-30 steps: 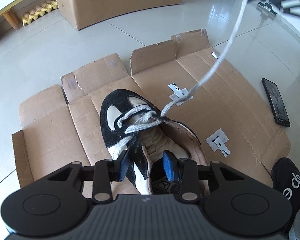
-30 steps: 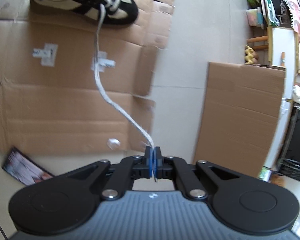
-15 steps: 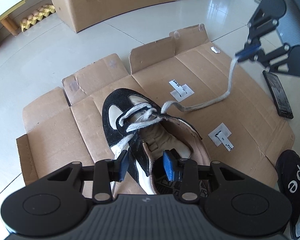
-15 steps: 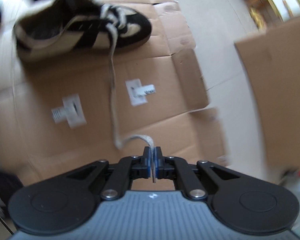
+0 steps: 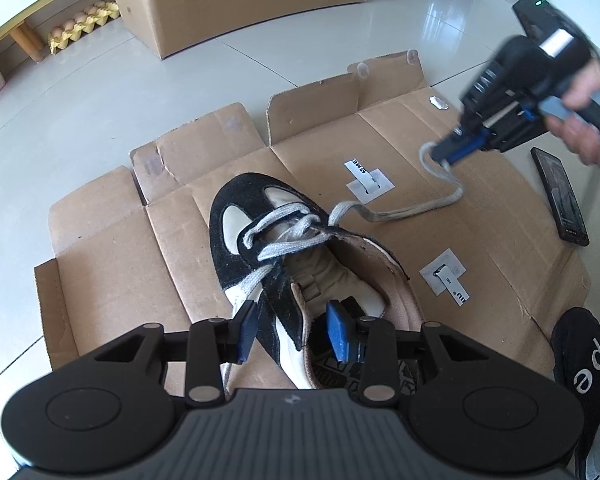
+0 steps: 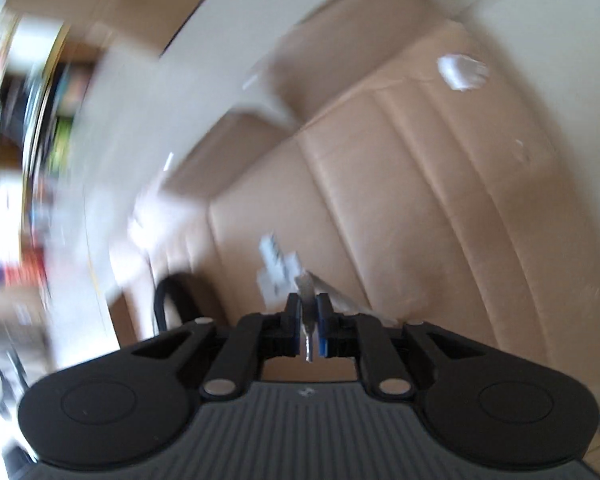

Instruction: Lace up shoes with both hands

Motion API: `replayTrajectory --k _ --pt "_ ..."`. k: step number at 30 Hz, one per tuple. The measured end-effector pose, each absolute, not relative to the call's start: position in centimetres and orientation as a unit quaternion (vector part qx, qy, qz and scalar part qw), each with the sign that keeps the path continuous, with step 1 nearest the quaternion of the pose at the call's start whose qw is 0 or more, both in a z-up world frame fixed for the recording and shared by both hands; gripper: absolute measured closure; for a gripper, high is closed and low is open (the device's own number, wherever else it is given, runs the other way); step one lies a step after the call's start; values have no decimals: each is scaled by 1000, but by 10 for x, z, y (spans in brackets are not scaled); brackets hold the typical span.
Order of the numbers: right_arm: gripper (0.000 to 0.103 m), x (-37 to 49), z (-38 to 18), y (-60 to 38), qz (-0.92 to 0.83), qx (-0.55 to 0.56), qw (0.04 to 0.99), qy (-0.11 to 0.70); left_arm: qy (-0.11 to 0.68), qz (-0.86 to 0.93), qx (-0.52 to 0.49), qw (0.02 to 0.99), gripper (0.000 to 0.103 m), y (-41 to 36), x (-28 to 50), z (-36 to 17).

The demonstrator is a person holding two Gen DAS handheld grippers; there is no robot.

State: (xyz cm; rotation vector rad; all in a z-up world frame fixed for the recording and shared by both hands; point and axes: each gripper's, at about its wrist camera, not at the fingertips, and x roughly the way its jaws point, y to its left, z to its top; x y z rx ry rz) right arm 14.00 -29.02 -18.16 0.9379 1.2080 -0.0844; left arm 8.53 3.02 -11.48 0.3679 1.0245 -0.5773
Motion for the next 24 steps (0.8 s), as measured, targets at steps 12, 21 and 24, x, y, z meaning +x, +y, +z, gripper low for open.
replayTrajectory --k 12,21,24 --pt "38 172 -169 -274 -26 364 765 531 483 -272 174 814 60 29 84 -115" --pt "38 169 -145 -287 -84 253 823 502 484 -272 173 814 59 29 84 -116" --pt "38 171 -144 -295 -111 237 825 501 484 -271 172 814 59 30 85 -116"
